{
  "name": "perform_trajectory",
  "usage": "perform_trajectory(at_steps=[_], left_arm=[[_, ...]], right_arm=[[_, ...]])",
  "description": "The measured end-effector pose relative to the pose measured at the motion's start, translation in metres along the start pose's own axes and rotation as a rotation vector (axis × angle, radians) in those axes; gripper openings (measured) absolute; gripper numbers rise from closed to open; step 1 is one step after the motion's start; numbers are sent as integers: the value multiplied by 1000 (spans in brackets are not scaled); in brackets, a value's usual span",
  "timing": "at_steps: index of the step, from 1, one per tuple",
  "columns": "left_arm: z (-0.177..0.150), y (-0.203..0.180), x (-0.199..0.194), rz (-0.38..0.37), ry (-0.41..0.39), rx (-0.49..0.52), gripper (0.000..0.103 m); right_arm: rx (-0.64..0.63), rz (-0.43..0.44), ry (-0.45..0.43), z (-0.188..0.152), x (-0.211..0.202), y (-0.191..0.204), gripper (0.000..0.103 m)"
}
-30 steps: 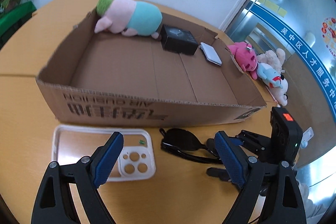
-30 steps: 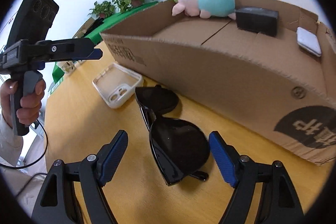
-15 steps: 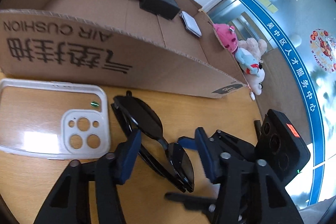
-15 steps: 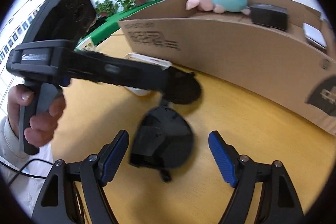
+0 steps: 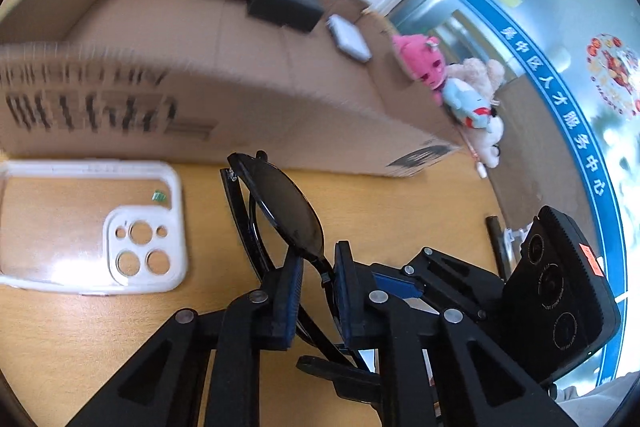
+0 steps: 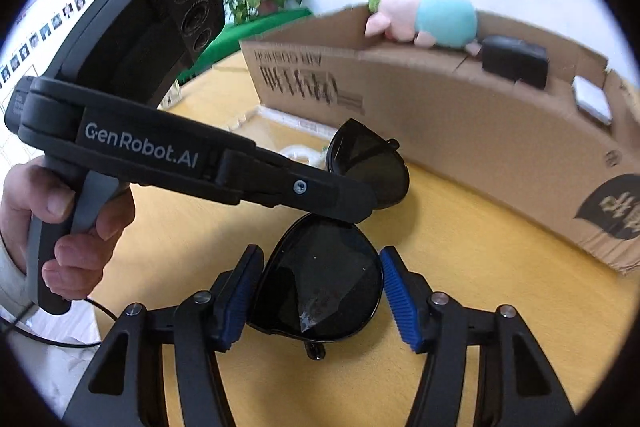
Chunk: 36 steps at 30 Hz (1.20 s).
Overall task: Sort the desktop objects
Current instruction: 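Close the right gripper on the black sunglasses, then lift the sunglasses with the right gripper and carry them into the box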
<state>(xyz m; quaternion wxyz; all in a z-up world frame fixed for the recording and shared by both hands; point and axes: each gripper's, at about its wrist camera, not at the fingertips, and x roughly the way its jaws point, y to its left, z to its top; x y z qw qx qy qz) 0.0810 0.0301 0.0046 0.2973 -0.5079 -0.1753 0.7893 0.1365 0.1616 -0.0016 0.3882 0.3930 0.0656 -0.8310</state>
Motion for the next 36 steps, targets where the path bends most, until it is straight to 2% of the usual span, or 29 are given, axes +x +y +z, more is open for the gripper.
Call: perform_trajectory(at_steps=[5,9,12,16,20,24,27,31,36], left_arm=[[24,-36,-29,-32,-57,95,13],[60,-69,-44,-56,-94,205,13],[88,-95,-46,-64,-120,293,13],[138,-113,-31,-98,-114,348,12],[184,-111,3,-165,-69,324,11],[217,-101,52,-199,16,281,7],[227,-91,92,-180,84,246,5],[230,-68,148,-206,206,144,5],[220,-50,193,-229,288,44,5]], right_arm=[[-21,-50,-104,22,-46,5,59],[-21,-105,-191,46,-78,-3,59],[-24,-157,-242,64,-94,-15,59],[5,-196,-269,94,-100,-50,59],[73,-196,-226,115,-96,-96,59],[145,-184,-147,119,-74,-139,58],[226,-177,-65,107,-48,-170,55],[329,-184,22,87,-23,-198,55],[342,-235,117,78,-9,-211,53]])
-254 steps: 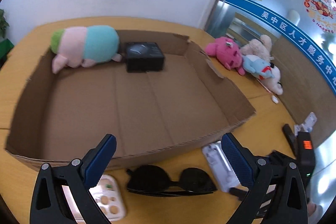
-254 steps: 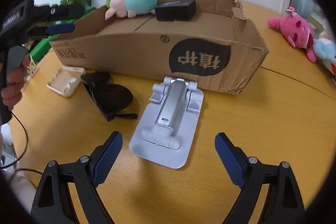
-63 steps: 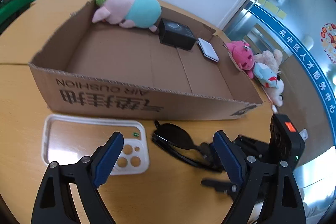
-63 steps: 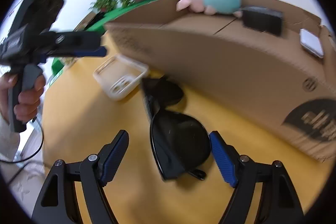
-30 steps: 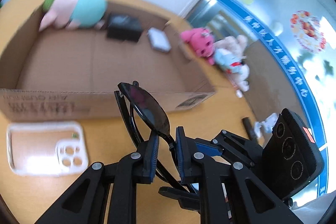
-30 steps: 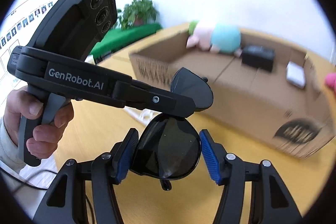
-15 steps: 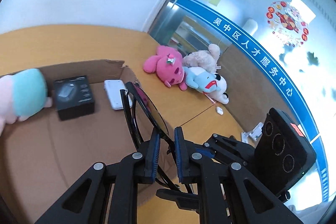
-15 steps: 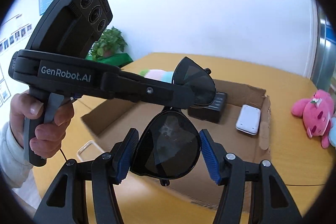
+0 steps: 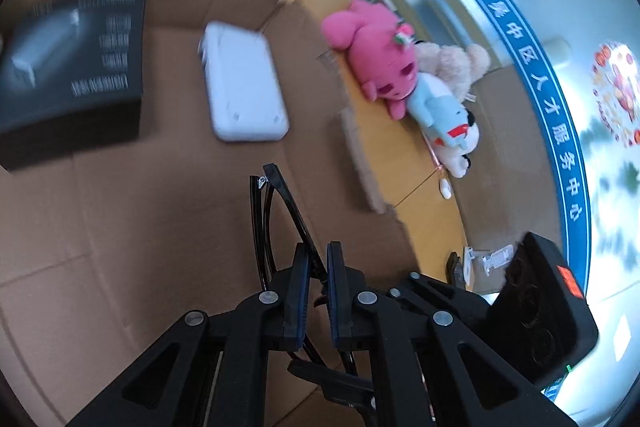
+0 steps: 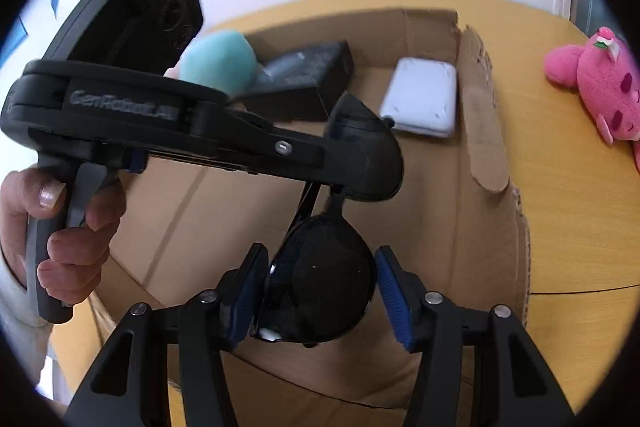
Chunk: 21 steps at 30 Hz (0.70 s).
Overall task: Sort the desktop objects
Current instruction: 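Lift the sunglasses with the right gripper and carry them into the box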
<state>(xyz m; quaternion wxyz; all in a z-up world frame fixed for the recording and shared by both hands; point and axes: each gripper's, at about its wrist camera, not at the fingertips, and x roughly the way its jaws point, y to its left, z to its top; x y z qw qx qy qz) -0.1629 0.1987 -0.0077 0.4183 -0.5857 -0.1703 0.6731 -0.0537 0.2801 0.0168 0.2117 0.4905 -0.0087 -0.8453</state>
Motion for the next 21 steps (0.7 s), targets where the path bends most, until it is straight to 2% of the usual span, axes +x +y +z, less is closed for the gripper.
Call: perform_trajectory(at_steps=[2,3,7,10,14,18,21], left_arm=[[0,8,10,17,19,-23,5],[1,10,14,35,29,-34,5],[1,22,21,38,64,-90,5],[0,20,20,57,70,-75,6],[-3,17,14,76,88,-77,12],[-10,11,-21,76,20,-43,24],[-19,8,-67,101,-85,-10,32]], right_arm=[[-10,-13,27,2,5,2,50],[-9,-14,35,2,5,3,42],[-16,-33,44,4,2,6,44],[-30,-38,41,-1,-7,11,44],[-36,-35,28,-6,-15,11,44],[-49,-13,10,0,-20,15,44],[-61,71,25,12,-19,23,44]])
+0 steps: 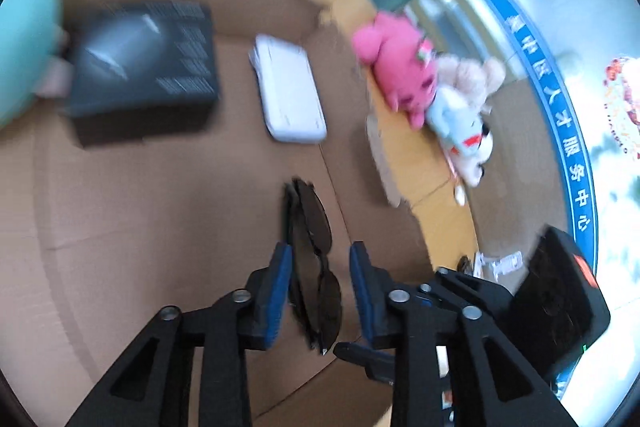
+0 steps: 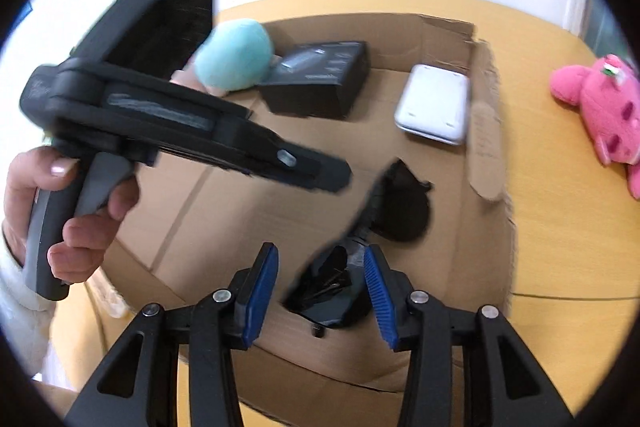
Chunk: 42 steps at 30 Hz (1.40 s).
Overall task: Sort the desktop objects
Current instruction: 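Lift the sunglasses with the right gripper and carry them into the box, then lower the sunglasses onto the box floor and open the right gripper, then withdraw the right gripper and move it toward the clear phone case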
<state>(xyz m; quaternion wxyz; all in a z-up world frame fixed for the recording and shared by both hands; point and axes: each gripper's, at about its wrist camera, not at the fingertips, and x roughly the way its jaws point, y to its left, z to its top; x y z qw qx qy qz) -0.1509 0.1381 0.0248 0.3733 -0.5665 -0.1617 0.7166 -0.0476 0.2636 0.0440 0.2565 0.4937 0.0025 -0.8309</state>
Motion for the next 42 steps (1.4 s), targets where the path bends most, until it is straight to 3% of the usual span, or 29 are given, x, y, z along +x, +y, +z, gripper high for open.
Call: perform_trajectory(at_steps=[4,7,11,16,24,29,35,36,38,42], left_arm=[[-15,11,-59,86,-143,12,40],[-29,26,-85,113,-188,-18,40],[-48,48,-106,150,-206,-38,40],[-67,65,-120,169,-223,-52,40],[-86,56,-138,238,-270,6,40],[-95,48,-149,262,-303,25,41],[-119,36,-173,372,-381,78,51],[-124,33,-178,388,-392,89,53],[-134,30,-186,429,-414,103,63],[-149,22,-199,498,-454,117,70]], right_arm=[[-88,29,97,20,20,17,45],[-69,60,195,32,49,11,45],[-38,-41,303,37,76,-4,45],[-3,-96,327,30,72,-13,46],[5,-104,315,10,62,-10,47],[-33,-77,227,5,37,8,53],[-69,-65,-24,-7,-28,38,71],[-84,-72,-66,-5,-36,40,78],[-135,-112,-165,-14,-55,53,80],[-198,-187,-232,-23,-59,69,80]])
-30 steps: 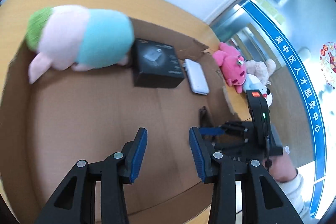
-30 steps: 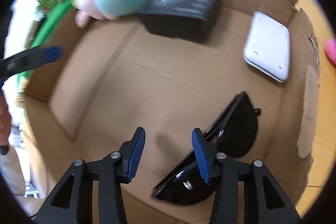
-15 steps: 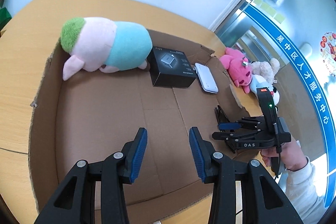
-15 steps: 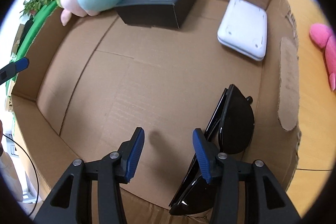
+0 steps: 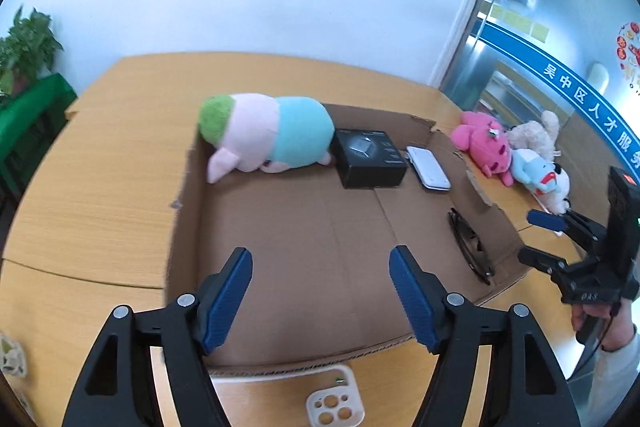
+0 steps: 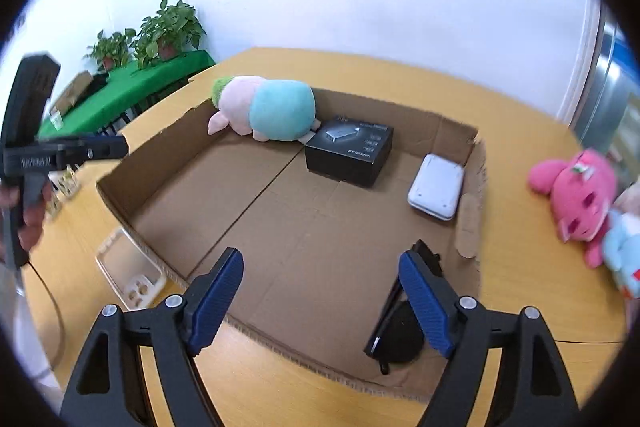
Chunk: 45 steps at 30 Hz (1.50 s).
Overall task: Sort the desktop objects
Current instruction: 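Withdraw the right gripper and move it toward the clear phone case, then close the right gripper on the rim of the clear phone case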
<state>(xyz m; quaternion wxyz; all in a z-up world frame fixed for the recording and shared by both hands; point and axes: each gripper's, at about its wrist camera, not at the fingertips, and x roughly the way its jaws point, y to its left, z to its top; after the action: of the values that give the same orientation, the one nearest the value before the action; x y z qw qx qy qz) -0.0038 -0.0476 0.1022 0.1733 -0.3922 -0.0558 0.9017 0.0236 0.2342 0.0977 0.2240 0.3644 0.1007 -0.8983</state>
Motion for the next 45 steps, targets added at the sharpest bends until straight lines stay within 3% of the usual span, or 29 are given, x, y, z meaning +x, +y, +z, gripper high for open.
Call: perform_trajectory(at_steps=[5,10,15,17,21,23,27,28,31,33,35,36,40,45], left_arm=[[-9,0,-16,49,-52,23,75],[-33,30,-25,-7,-8,-25,76],[-72,72,-32,-9,29,-105,76],[-87,89,-26,16,69,-145,76],[-111,111,-11,84,150,-204,74],[-121,115,-1,62,178,-230,62],[-131,107,12,29,212,-206,54],[-133,102,14,26,220,-190,49],[-136,92,20,11,237,-151,29],[-137,89,20,32,241,-136,23],[-138,89,19,58,245,-148,8],[-140,89,19,61,247,-161,6],[-145,82,14,88,249,-174,3],[-128,61,-13,78,174,-156,3]], right_arm=[[36,43,-24,-19,-20,14,80],[-19,331,46,-45,-4,78,80],[-8,436,120,-57,42,124,80],[12,432,127,-57,59,134,79],[-19,314,122,-55,82,155,71],[-76,264,112,-60,89,169,62],[-94,241,141,-70,102,178,47],[-103,216,159,-72,106,179,37],[-106,199,150,-75,107,179,24],[-96,200,148,-78,107,178,23],[-90,198,146,-80,106,176,22],[-83,200,143,-81,104,175,21],[-35,248,136,-85,94,165,17],[-35,223,29,-76,52,160,16]])
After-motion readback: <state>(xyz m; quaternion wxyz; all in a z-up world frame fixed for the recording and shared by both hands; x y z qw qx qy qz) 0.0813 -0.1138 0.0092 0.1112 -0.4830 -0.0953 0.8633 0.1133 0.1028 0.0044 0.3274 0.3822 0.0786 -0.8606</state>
